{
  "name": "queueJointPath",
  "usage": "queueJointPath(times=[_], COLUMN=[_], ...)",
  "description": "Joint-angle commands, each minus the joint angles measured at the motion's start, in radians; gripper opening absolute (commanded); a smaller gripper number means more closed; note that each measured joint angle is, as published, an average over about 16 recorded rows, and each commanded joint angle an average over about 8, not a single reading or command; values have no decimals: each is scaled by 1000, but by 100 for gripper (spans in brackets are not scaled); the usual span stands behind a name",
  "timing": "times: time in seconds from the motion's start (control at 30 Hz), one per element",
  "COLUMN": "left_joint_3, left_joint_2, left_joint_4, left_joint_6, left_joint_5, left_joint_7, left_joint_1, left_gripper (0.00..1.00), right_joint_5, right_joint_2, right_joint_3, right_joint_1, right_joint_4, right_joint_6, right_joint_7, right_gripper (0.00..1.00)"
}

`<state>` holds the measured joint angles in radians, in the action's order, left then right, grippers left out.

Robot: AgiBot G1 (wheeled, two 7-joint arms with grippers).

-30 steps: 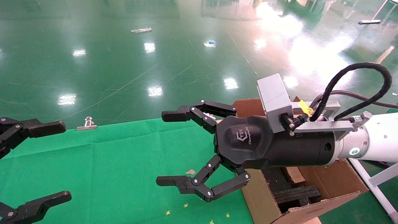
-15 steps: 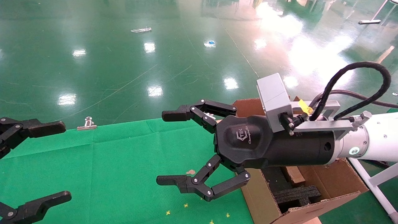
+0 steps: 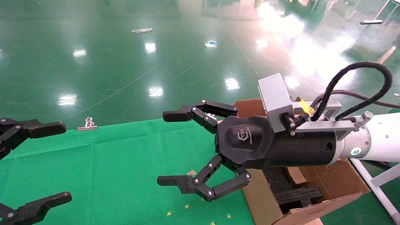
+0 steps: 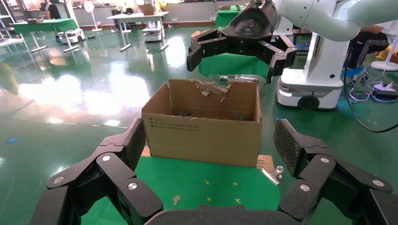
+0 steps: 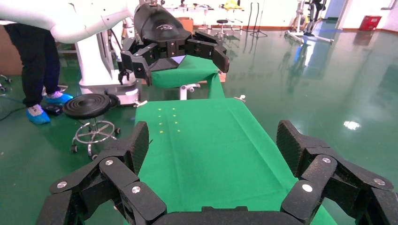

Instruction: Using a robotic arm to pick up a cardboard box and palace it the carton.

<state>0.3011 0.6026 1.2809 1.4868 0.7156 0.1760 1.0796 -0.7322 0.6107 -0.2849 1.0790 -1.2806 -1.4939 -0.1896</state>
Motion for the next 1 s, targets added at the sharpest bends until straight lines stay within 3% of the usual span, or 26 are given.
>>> queueJointPath(times=[0.03,1.0], left_joint_3=[0,0], left_joint_2=[0,0], left_joint_4=[0,0], left_joint_6=[0,0], left_joint_5=[0,0], left_joint_7=[0,0], left_joint_1=[0,0], left_gripper=[100,100], right_joint_5=[0,0], right_joint_2=[0,0], right_joint_3=[0,-1], right_joint_1=[0,1], right_joint_4=[0,0], right_joint_6=[0,0], right_joint_7=[0,0], right_gripper=[100,100])
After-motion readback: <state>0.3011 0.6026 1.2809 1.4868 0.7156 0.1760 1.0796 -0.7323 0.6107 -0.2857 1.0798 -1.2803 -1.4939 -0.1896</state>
